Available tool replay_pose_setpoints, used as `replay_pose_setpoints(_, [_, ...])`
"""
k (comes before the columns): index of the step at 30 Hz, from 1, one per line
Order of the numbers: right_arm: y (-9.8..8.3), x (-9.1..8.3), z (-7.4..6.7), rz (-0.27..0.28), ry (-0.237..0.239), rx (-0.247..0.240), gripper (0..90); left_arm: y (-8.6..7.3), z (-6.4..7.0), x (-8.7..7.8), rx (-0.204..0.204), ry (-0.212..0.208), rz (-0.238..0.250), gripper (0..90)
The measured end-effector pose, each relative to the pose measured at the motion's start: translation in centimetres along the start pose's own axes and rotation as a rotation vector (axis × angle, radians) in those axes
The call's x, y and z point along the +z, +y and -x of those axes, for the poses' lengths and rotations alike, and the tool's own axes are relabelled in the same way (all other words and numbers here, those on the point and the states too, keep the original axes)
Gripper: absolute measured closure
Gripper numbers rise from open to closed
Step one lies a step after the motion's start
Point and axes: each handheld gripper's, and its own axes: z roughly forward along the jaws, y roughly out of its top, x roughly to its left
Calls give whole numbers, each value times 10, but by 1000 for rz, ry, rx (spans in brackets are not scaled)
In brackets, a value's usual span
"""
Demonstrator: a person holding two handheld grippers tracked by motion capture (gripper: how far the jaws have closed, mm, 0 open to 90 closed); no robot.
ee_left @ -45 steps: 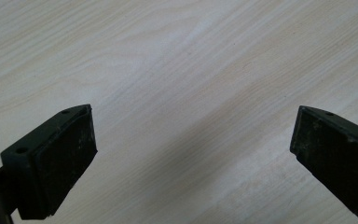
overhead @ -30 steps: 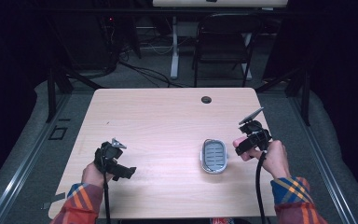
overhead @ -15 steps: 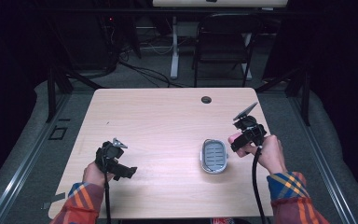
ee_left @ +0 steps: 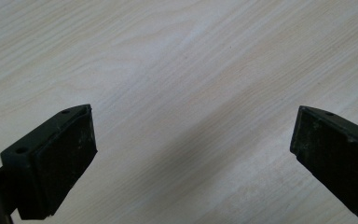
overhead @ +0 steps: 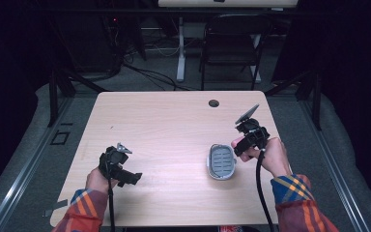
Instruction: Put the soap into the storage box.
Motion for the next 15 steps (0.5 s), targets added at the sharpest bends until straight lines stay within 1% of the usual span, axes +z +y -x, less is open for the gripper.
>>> replay_pose_setpoints(1, [1, 1, -1, -2, -5, -2, 373, 0, 0, 0, 0, -1, 0, 1])
replay_pose_setpoints(2, [2, 0, -1, -26, -2, -22, 373, 0, 0, 0, -1, -1, -1, 2])
replay_pose_setpoints(3, [3, 1, -2, -26, -1, -17, 373, 0, 0, 0, 1, -1, -2, 2])
replay_pose_setpoints(4, [4, 2, -3, -15, 4, -9, 373, 0, 0, 0, 1, -1, -2, 1])
replay_pose_setpoints(6, [5, 5, -6, -5, 3, -5, 373, 0, 0, 0, 1, -1, -2, 1])
replay_pose_setpoints(8, [7, 7, -8, -18, 14, -10, 374, 0, 0, 0, 1, 0, 0, 2])
replay_pose_setpoints(10, [8, 8, -10, -28, 11, -20, 373, 0, 0, 0, 0, 0, 0, 1])
replay_pose_setpoints(12, [10, 11, -12, -34, 19, -26, 373, 0, 0, 0, 1, 0, -2, 1])
replay_pose_setpoints(13, [10, 13, -14, -18, 23, -10, 374, 0, 0, 0, 1, -2, 0, 1])
replay_pose_setpoints(14, [12, 13, -13, -41, 18, -29, 373, 0, 0, 0, 0, 0, -1, 2])
replay_pose_setpoints(15, [12, 15, -14, -42, 20, -26, 374, 0, 0, 0, 1, -1, -1, 1])
